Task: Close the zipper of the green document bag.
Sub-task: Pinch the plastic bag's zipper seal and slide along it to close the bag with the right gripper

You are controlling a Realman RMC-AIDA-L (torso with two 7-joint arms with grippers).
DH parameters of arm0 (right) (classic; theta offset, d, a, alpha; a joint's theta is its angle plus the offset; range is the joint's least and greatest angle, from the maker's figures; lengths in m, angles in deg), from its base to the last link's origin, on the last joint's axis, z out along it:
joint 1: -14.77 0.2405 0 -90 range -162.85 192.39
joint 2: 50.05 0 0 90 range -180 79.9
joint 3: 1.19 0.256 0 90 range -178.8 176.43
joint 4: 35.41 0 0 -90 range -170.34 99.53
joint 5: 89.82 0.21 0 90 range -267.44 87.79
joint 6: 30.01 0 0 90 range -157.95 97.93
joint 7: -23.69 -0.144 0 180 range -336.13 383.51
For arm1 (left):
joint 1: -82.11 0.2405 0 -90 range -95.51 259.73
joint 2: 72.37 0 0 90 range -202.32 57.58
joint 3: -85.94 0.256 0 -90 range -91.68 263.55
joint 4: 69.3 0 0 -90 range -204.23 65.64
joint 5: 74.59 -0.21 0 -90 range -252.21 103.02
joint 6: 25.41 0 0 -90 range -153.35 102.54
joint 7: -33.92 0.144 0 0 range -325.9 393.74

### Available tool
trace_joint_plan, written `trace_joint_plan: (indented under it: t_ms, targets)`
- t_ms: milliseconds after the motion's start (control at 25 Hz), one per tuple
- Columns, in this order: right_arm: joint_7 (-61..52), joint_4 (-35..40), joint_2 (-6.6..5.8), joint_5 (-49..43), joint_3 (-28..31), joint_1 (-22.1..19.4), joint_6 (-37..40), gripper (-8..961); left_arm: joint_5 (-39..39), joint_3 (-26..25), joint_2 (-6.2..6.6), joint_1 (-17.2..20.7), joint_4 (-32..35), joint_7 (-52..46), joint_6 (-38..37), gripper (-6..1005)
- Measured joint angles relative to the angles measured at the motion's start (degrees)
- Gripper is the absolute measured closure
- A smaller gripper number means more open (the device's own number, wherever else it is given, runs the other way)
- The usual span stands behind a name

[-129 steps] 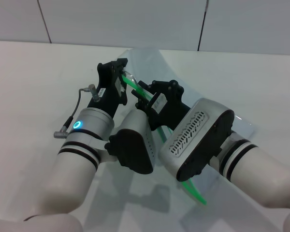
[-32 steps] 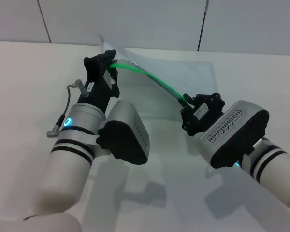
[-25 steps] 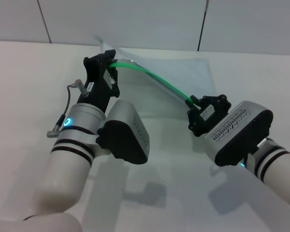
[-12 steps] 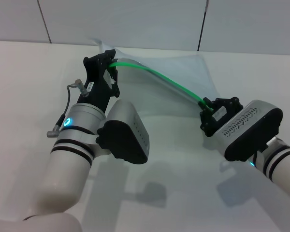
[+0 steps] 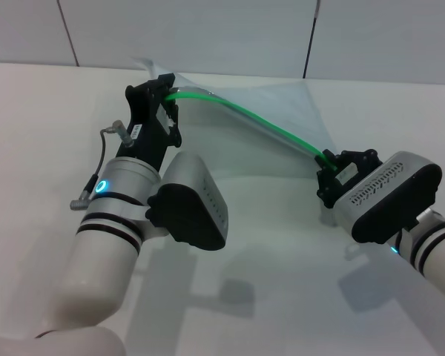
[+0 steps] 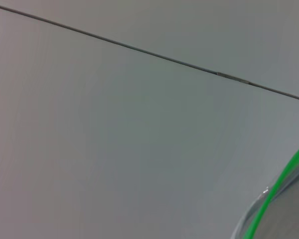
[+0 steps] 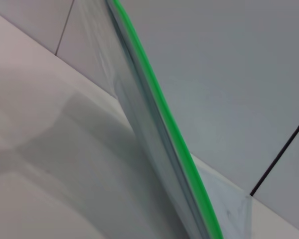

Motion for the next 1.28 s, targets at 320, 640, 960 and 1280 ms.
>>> trace_joint_plan:
  t_ms: [320,640,960,1280]
  targets:
    - [-2.65,-2.41,0.09,0.00,0.05,0.96,-0.01,875,0.02,0.00,0.00,0.00,-0.05,-0.05,0.00,929]
    - [-3.05,-3.59,0.08,0.00,0.63,1.08,-0.09,875,0.02,0.00,0.00,0.00,-0.10,-0.03,0.00,928]
    - [-4.82,-5.40,0.09,-0.06,0.89,1.24,-0.06,876,0.03,0.00,0.00,0.00,-0.11,0.07,-0.08,928]
    - [-5.24,-5.03,0.11,-0.31,0.85,1.33,-0.41,876,0.03,0.00,0.00,0.01,0.00,0.07,-0.05,927]
